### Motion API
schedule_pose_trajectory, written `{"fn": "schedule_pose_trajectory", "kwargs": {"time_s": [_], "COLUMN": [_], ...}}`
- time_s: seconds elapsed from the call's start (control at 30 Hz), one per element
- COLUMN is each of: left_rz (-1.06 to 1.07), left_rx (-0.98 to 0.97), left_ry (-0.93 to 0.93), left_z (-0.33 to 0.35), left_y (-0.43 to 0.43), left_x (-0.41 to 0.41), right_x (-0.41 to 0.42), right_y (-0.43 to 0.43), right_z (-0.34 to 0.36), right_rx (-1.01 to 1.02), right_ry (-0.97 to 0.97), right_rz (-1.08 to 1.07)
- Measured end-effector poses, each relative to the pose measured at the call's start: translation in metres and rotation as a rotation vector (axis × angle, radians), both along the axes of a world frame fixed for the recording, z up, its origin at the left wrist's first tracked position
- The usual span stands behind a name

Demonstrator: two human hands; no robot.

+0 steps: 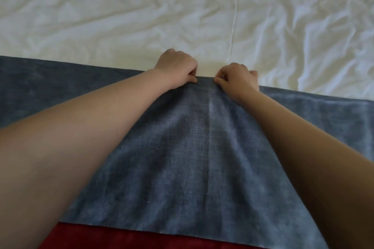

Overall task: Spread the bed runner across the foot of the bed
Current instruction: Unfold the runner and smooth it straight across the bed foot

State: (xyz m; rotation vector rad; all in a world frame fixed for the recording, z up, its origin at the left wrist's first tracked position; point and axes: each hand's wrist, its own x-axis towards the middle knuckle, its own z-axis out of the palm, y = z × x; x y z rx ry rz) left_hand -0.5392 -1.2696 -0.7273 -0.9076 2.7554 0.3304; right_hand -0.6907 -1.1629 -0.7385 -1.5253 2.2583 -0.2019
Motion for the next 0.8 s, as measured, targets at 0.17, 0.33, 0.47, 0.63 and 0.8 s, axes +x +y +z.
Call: {"fn": "schedule_pose_trajectory", "kwargs": {"time_s": [0.17, 0.33, 0.47, 0.63, 0.8], "left_rz": [0.072, 0.028, 0.058, 0.082, 0.099], "left_rx": [0.082, 0.166, 0.087, -0.009, -0.136], "left_ry": [0.001, -0.067, -0.099, -0.067, 0.098], "left_z": [-0.002, 0.01, 0.007, -0.002, 0.013], "left_y": [-0.002, -0.021, -0.029, -0.021, -0.023], "left_x": [0.003, 0.03, 0.041, 0.04, 0.065], "right_x": [0.008, 0.008, 0.011, 0.023, 0.029], "right_y": [-0.002, -0.001, -0.004, -0.008, -0.007], "right_z": [-0.002, 0.002, -0.001, -0.002, 0.013], "right_rx": [0.017, -0.002, 0.001, 0.048, -0.087], "right_ry": [0.036, -0.015, 0.044, 0.16, 0.227], "right_rz": [-0.037, 0.008, -0.005, -0.045, 0.049]}}
